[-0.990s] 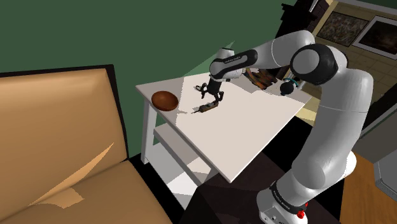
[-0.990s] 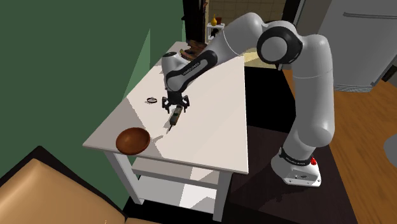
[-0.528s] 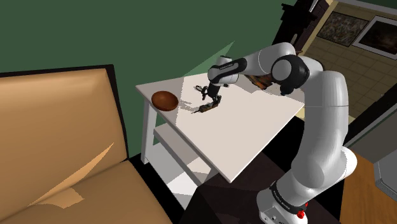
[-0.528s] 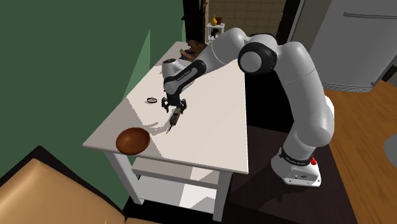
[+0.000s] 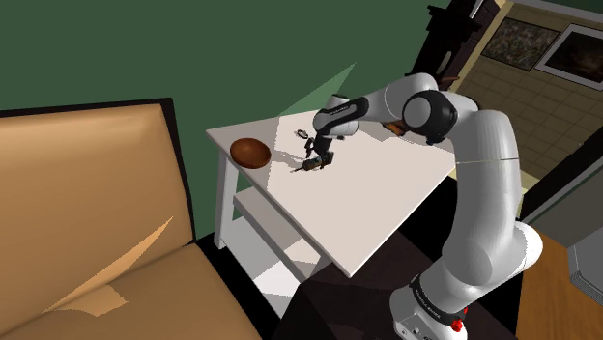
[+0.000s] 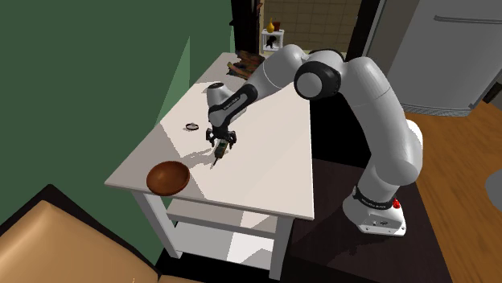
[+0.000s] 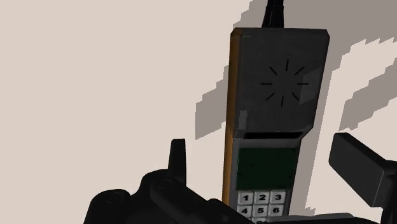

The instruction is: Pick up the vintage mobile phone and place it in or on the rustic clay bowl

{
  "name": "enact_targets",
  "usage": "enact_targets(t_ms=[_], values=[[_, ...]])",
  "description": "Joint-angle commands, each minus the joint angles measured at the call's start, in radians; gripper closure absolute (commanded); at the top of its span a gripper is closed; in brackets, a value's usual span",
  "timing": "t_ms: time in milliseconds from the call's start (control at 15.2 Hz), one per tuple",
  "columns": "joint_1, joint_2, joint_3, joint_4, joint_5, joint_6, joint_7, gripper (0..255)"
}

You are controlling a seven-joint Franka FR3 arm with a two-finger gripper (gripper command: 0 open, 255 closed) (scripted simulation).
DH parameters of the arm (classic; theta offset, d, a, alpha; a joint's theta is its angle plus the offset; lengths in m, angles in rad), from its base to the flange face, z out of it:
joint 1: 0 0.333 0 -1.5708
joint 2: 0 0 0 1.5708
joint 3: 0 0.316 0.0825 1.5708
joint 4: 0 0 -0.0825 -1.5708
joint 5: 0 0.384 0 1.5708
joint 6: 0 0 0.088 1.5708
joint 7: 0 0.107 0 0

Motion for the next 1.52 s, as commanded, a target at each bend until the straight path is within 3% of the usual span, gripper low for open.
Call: enact_targets(t_ms=[0,396,462,1056,1452], values=[[0.002,0.01,0.0,0.003,0.0,0.007,0.002,0],[0.002,0.01,0.0,0.003,0.0,0.007,0.002,0],[0.002,0.01,0.0,0.003,0.0,0.007,0.002,255],[0.002,0.01,0.0,0.003,0.0,0.007,0.002,255],[0.001,-0.047,0.0,-0.005,0.0,-0.042,0.003,255]])
